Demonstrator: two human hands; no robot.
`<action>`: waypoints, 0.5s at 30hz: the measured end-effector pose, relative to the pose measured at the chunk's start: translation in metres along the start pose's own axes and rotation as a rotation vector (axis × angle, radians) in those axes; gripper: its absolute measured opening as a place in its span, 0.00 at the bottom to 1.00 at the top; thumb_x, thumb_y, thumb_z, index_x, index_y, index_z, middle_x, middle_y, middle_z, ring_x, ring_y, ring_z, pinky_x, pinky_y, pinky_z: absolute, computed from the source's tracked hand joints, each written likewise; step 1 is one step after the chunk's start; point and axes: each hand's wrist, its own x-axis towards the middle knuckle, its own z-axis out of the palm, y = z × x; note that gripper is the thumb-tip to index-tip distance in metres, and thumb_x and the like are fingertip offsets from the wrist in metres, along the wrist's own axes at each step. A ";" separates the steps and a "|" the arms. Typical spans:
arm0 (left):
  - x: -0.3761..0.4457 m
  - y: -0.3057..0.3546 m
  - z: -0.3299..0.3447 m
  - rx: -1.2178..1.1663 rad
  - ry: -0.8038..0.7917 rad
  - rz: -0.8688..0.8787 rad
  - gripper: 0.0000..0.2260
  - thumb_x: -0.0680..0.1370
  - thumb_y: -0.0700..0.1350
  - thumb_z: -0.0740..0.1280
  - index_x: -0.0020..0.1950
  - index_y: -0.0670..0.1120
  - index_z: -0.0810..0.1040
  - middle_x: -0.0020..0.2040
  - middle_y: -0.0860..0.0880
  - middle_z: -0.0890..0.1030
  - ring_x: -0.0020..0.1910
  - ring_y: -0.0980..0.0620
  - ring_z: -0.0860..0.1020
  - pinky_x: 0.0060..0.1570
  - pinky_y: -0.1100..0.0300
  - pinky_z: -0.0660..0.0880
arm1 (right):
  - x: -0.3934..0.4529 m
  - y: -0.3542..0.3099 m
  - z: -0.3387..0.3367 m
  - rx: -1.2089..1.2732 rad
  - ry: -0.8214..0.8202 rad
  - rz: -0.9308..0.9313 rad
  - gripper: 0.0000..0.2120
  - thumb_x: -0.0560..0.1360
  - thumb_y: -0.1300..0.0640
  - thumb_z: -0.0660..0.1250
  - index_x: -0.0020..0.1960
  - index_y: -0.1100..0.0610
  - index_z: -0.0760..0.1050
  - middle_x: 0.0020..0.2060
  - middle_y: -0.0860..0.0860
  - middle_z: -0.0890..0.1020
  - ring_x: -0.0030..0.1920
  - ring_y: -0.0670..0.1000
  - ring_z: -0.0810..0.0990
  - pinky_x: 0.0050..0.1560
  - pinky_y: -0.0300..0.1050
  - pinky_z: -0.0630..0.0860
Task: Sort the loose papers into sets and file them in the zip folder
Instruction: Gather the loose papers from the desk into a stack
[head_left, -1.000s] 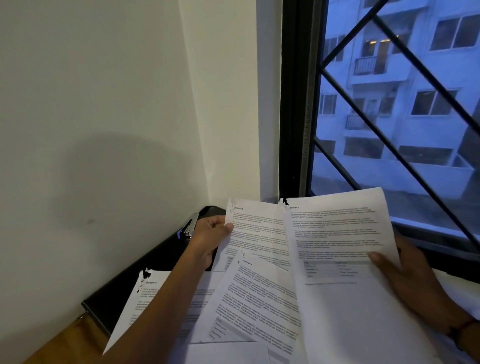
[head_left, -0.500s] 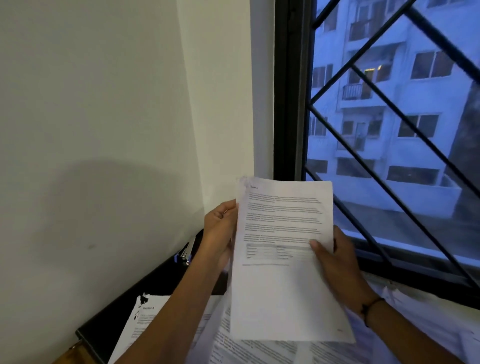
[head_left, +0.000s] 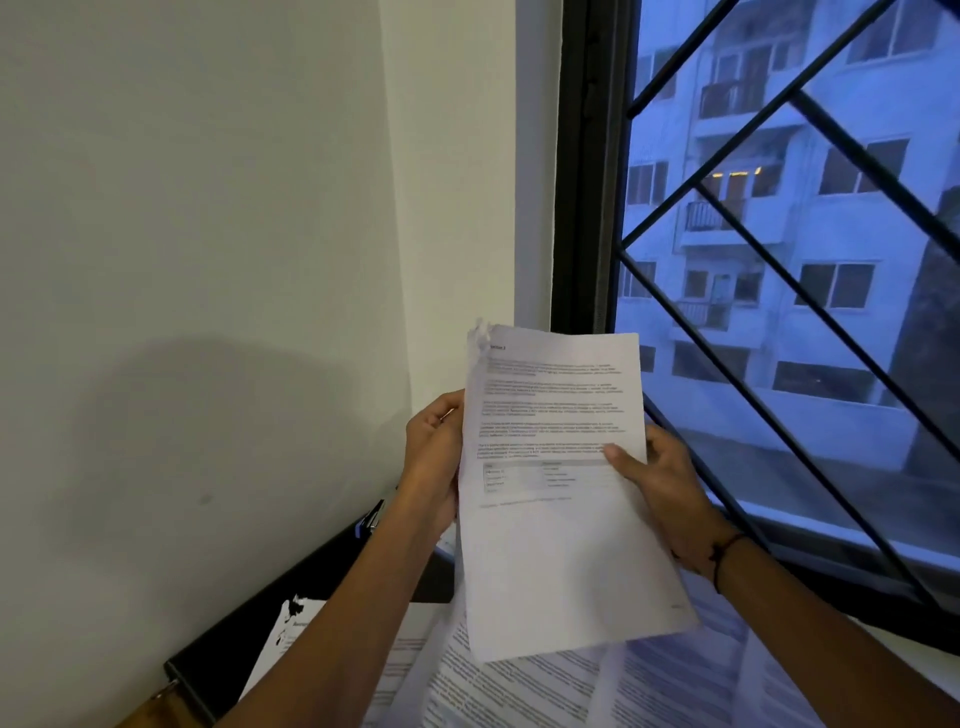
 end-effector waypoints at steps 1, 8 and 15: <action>0.000 0.003 0.000 -0.012 0.002 -0.005 0.06 0.81 0.40 0.70 0.56 0.43 0.84 0.51 0.39 0.86 0.45 0.42 0.85 0.48 0.46 0.84 | 0.002 -0.005 0.001 0.031 -0.014 0.004 0.16 0.79 0.67 0.68 0.66 0.62 0.77 0.58 0.54 0.85 0.58 0.54 0.85 0.53 0.44 0.82; -0.011 0.034 0.008 -0.035 0.014 0.091 0.07 0.82 0.42 0.67 0.55 0.40 0.82 0.46 0.41 0.86 0.41 0.45 0.82 0.43 0.52 0.81 | 0.003 -0.040 0.007 -0.074 0.050 -0.145 0.15 0.78 0.66 0.70 0.64 0.61 0.79 0.56 0.49 0.86 0.57 0.50 0.84 0.52 0.40 0.81; -0.042 0.067 0.023 0.146 -0.114 0.312 0.27 0.75 0.67 0.62 0.60 0.47 0.83 0.52 0.46 0.87 0.51 0.47 0.86 0.53 0.55 0.83 | -0.018 -0.082 0.004 0.002 0.160 -0.196 0.15 0.77 0.65 0.72 0.64 0.59 0.79 0.58 0.52 0.85 0.56 0.54 0.85 0.54 0.49 0.83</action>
